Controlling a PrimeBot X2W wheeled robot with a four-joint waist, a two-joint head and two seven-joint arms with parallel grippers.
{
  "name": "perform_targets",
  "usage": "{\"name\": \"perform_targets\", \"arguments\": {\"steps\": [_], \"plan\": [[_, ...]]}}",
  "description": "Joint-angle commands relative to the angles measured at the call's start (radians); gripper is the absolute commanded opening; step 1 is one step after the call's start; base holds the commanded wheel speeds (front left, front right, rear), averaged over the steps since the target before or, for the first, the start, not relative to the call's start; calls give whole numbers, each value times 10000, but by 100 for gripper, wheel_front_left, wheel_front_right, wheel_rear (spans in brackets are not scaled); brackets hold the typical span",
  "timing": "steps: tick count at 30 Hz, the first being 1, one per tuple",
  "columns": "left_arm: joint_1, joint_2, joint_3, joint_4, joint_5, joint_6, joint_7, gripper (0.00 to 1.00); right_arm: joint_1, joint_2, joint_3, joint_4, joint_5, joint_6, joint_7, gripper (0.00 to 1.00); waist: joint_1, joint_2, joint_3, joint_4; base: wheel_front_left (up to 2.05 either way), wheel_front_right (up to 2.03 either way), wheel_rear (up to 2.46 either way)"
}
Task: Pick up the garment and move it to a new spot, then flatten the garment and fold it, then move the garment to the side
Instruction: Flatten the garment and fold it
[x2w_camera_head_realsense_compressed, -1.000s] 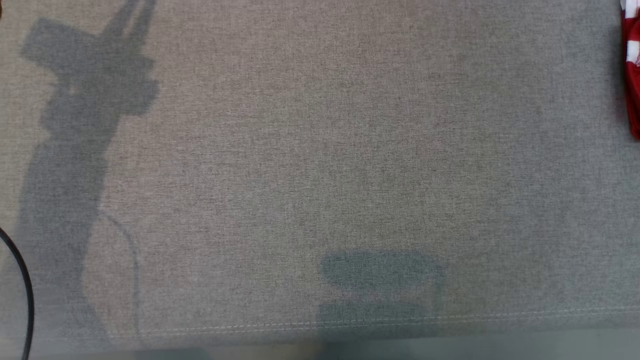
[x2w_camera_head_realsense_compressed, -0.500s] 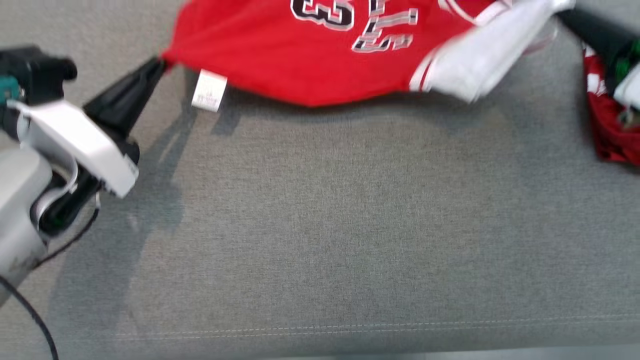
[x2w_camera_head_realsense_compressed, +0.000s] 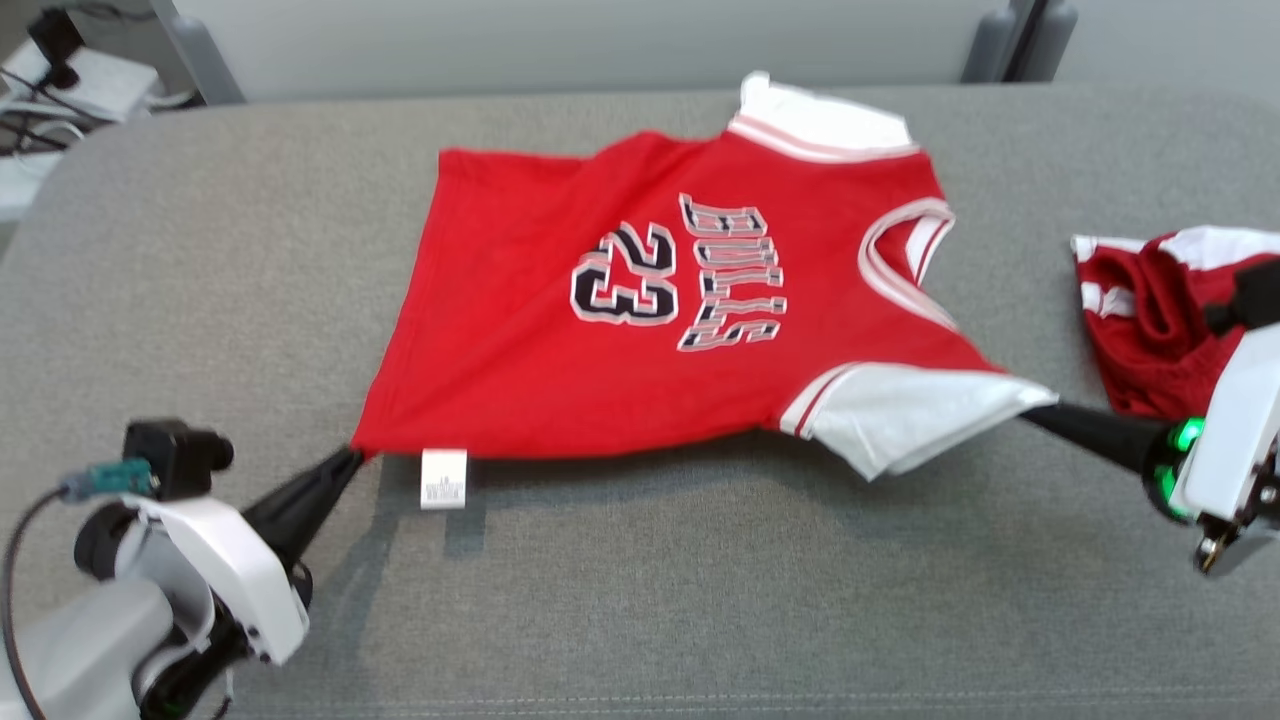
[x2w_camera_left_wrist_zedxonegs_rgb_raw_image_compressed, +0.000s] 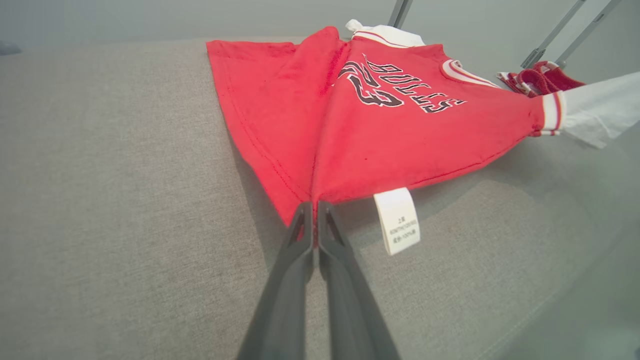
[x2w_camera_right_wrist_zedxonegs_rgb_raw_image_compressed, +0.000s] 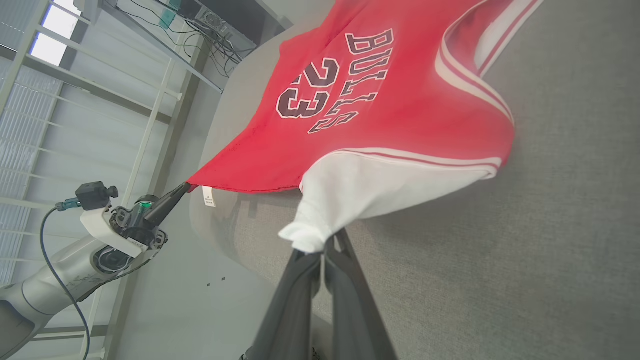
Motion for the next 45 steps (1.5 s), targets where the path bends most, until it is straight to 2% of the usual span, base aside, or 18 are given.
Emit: {"name": "perform_targets", "arguments": {"steps": [1,11,14,17,22,26,28,30,31,34,35,36,39,41,43,45], "plan": [[53,286,341,60,-15,2,-126,0,470,-345,14,-227,123,46,-96,0,-1,-1,-501,93,0,0,0],[1608,-290,632,525,205,2,-132,0,1765,-620,557,-564,663,46,-208,0,-1,-1,-1076,208,0,0,0],[1774,-206,407,439,291,2,-41,0,2007,-834,790,-787,854,46,14,0,-1,-1,-1051,223,0,0,0],[1693,143,236,58,327,2,549,0,2151,-1274,1114,-1184,1041,46,442,0,-1,-1,-912,224,0,0,0],[1363,1116,88,-958,218,2,2593,0,2089,-2116,1668,-2176,1210,46,1060,0,-1,-1,-393,171,0,0,0],[631,1770,69,-2071,76,2,3779,0,1612,-2520,1808,-2710,1127,46,1007,0,-1,-1,418,137,0,0,0],[69,1879,110,-2549,-222,2,4329,0,1175,-2524,1775,-2775,1061,46,915,0,-1,-1,994,135,0,0,0],[-541,1861,177,-2802,-956,2,5369,0,424,-2414,1618,-2619,905,46,911,0,-1,-1,1706,140,0,0,0],[-541,1861,177,-2802,-956,2,5369,0,424,-2414,1618,-2619,905,46,911,0,-1,-1,1706,140,0,0,0],[-1903,1748,598,-2652,-2381,2,7444,0,-1500,-1859,1086,-1647,556,46,869,0,-1,-1,2950,60,0,0,0],[-2790,1639,1060,-2605,-2175,2,7357,0,-2526,-1485,650,-1001,106,46,387,0,-1,-1,3389,-1,0,0,0],[-3783,1508,1799,-2275,-1713,2,6522,0,-3630,-989,177,-208,-429,46,-282,0,-1,-1,3808,-69,0,0,0],[-6655,1055,3764,-1364,407,2,2859,0,-7029,713,-1144,2511,-2216,46,-2708,0,-1,-1,4707,-292,0,0,0],[-7764,788,4054,-765,1518,2,1401,0,-8712,1612,-1428,4074,-3495,46,-3845,0,-1,-1,4754,-354,0,0,0],[-8404,622,3811,-277,2247,2,805,0,-9809,2325,-1428,5068,-4219,46,-4136,0,-1,-1,4629,-396,0,0,0],[-8725,452,3532,87,2504,2,459,0,-10387,2941,-1428,5713,-4399,46,-4027,0,-1,-1,4490,-449,0,0,0]]}}
